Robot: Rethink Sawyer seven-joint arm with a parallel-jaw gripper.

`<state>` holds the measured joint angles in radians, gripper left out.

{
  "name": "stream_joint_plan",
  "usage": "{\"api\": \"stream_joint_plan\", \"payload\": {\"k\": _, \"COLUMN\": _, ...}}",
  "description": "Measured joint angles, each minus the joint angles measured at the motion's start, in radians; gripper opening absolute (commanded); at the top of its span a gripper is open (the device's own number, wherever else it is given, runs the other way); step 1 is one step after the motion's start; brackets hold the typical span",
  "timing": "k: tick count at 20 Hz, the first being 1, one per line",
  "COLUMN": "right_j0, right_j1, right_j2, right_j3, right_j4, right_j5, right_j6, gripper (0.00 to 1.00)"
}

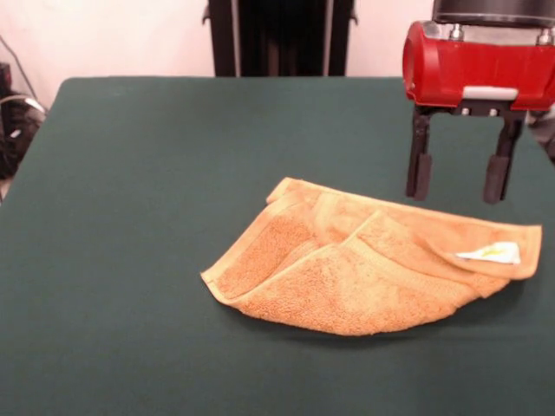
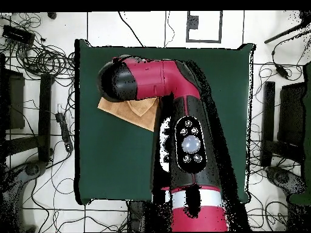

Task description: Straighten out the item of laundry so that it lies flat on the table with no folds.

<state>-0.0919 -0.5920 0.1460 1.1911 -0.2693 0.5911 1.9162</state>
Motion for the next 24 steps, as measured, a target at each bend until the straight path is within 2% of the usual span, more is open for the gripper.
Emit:
{"api": "stream_joint_plan", "payload": {"k": 10, "right_j0": -0.028, "right_j1": 0.002, "right_j2": 0.000, "right_j3": -0.086, "right_j4": 0.007, "right_j5": 0.254, "right_j6": 0.000, "gripper": 1.00}}
{"api": "stream_joint_plan", "payload": {"k": 24, "right_j0": -0.029, "right_j1": 0.008, "right_j2": 0.000, "right_j3": -0.106, "right_j4": 0.007, "right_j5": 0.279, "right_j6": 0.000, "gripper": 1.00}}
